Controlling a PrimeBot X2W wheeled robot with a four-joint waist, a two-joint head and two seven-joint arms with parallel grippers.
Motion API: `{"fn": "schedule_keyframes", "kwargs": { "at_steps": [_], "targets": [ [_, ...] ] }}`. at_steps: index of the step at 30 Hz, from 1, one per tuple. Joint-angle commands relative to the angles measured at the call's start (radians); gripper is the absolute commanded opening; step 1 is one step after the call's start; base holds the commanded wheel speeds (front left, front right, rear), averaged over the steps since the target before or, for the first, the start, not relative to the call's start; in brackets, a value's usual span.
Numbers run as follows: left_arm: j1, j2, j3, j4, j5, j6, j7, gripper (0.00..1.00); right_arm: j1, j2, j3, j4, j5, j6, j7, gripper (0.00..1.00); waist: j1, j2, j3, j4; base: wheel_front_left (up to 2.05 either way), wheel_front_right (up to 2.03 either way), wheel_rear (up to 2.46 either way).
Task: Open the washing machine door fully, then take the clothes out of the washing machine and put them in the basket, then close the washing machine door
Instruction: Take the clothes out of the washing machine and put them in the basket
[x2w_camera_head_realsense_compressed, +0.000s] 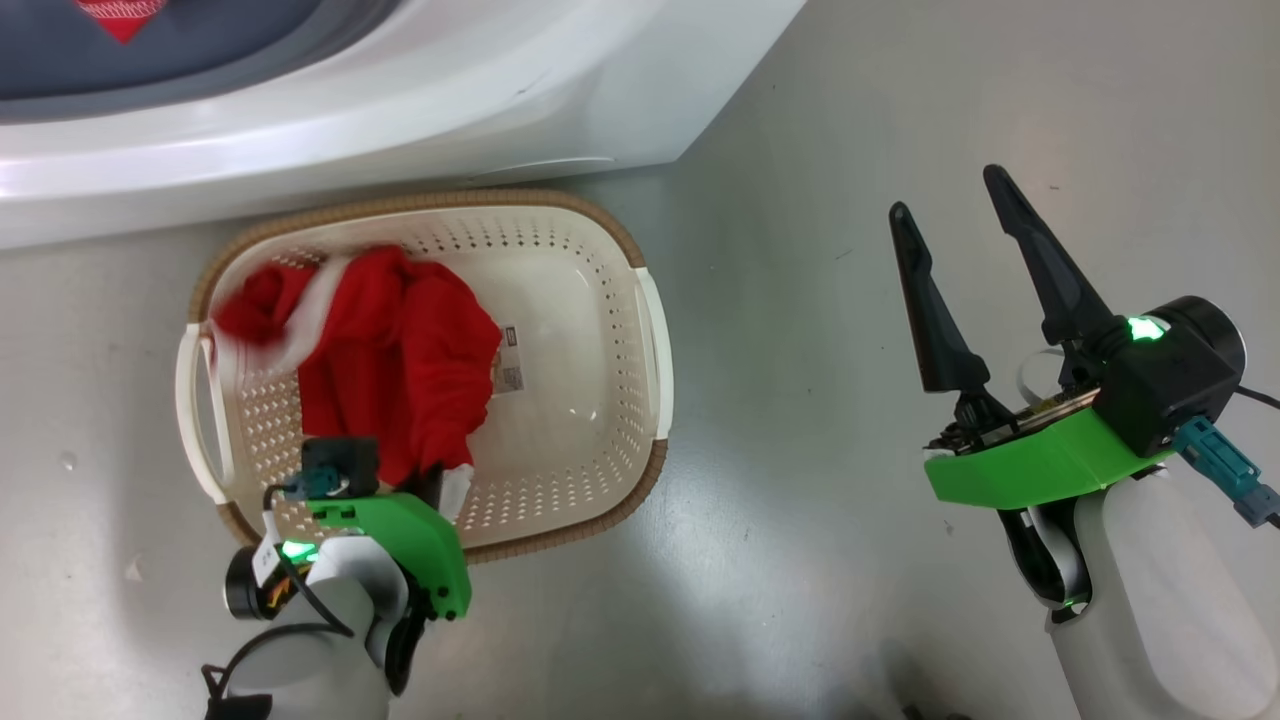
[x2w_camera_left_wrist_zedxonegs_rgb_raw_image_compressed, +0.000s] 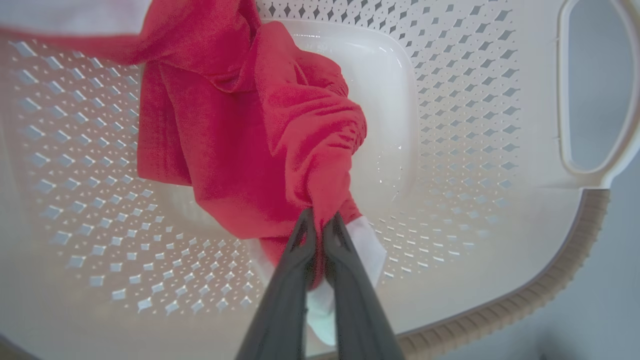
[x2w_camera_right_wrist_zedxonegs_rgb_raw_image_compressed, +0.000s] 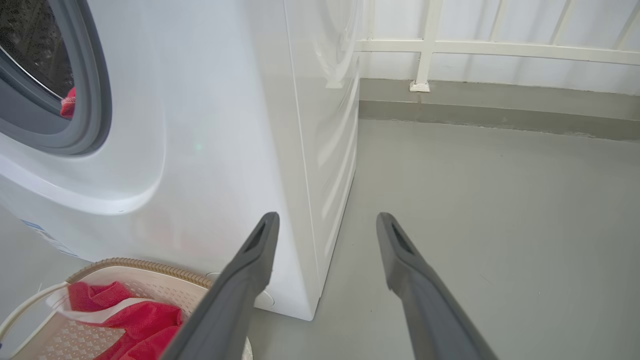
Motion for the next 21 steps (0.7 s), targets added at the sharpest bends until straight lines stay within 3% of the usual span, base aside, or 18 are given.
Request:
{"fn": "schedule_keyframes", "kwargs": {
  "at_steps": [1, 14, 21],
  "targets": [
    [0.008, 0.018, 0.013, 0.002, -0.005, 0.01, -0.019, 1.0, 0.012, 0.002, 0.019, -0.02, -0.009, 0.003, -0.006, 1.0, 0.0, -0.0001, -0.004, 0.002, 0.0, 0.0, 0.0],
    [-0.033, 0.046, 0.035, -0.015, -0.005, 0.039, -0.06, 1.0, 0.016, 0.004, 0.017, -0.005, -0.006, 0.003, -0.006, 1.0, 0.0, -0.0001, -0.049, 0.018, 0.0, 0.0, 0.0],
    [0.009, 0.089, 0.099, -0.211, 0.049, 0.101, -0.062, 1.0, 0.028, 0.003, 0.006, 0.001, -0.008, 0.003, -0.006, 1.0, 0.0, -0.0001, -0.104, 0.033, 0.0, 0.0, 0.0]
  ]
}}
